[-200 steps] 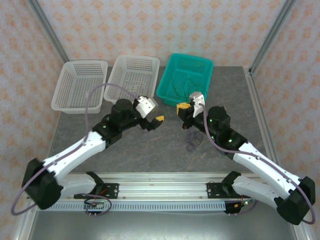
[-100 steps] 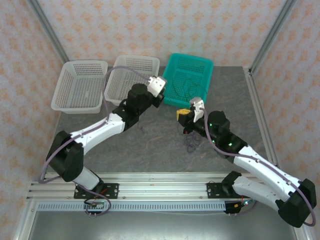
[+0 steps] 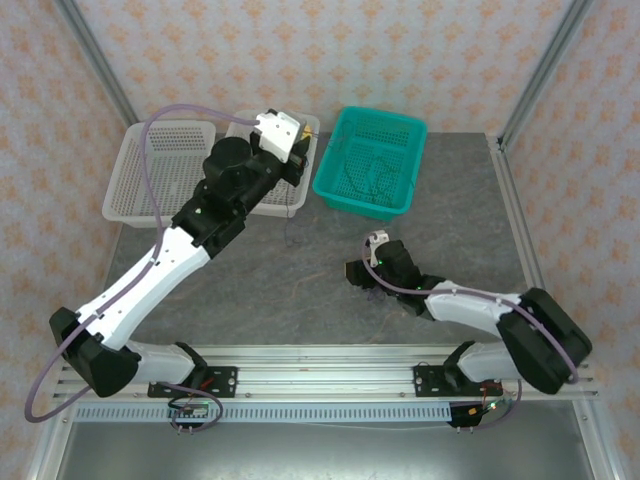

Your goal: Untangle the cables

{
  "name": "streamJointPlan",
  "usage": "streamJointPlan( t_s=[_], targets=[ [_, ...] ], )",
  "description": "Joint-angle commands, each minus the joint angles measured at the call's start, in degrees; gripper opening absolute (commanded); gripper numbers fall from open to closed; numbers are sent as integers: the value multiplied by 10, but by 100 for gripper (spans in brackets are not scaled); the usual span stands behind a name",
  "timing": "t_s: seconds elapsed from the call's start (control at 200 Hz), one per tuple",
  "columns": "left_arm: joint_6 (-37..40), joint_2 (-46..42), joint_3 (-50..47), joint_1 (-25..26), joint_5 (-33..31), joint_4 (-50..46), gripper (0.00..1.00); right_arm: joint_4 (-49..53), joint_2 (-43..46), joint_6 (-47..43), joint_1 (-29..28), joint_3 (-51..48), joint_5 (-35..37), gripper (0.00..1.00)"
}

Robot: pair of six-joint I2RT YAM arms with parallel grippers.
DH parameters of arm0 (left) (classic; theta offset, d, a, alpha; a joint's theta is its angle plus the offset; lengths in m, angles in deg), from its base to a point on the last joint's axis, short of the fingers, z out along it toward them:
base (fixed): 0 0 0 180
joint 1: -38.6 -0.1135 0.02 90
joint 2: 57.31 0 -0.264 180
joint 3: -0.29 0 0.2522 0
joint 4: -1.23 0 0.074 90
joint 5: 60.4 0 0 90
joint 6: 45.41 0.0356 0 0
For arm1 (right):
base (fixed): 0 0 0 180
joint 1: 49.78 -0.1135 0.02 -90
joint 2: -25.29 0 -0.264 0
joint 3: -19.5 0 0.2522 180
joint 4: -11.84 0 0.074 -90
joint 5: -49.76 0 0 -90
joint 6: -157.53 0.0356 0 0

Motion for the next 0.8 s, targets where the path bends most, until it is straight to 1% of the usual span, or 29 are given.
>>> streamJointPlan(
  t_s=[0.0, 0.095, 0.16, 0.225, 0.365, 0.52, 0.701, 0.761, 0.796],
  targets=[
    [4, 1, 55, -6, -39, -59, 0, -20, -31, 71, 1, 5, 73, 42],
    [11, 20, 115, -22, -90, -100, 0, -21, -36, 112, 2, -7, 107, 41],
    [3, 47, 177, -55, -111, -137, 0, -20, -30, 125, 2, -12, 110, 41],
    [1, 73, 232, -89, -112, -160, 0, 2, -17, 132, 2, -4, 95, 42],
    [9, 120, 337, -146, -97, -167, 0, 54, 18, 141, 2, 20, 53, 45],
    [22, 201, 500, -200, -97, -213, 0, 113, 72, 150, 2, 46, 37, 51],
    [51, 317, 704, -264, -134, -263, 0, 165, 131, 159, 2, 63, 49, 57],
    [55, 336, 735, -289, -152, -262, 0, 178, 144, 164, 2, 68, 48, 58],
    [55, 362, 741, -305, -161, -256, 0, 189, 149, 167, 2, 72, 49, 59]
  ],
)
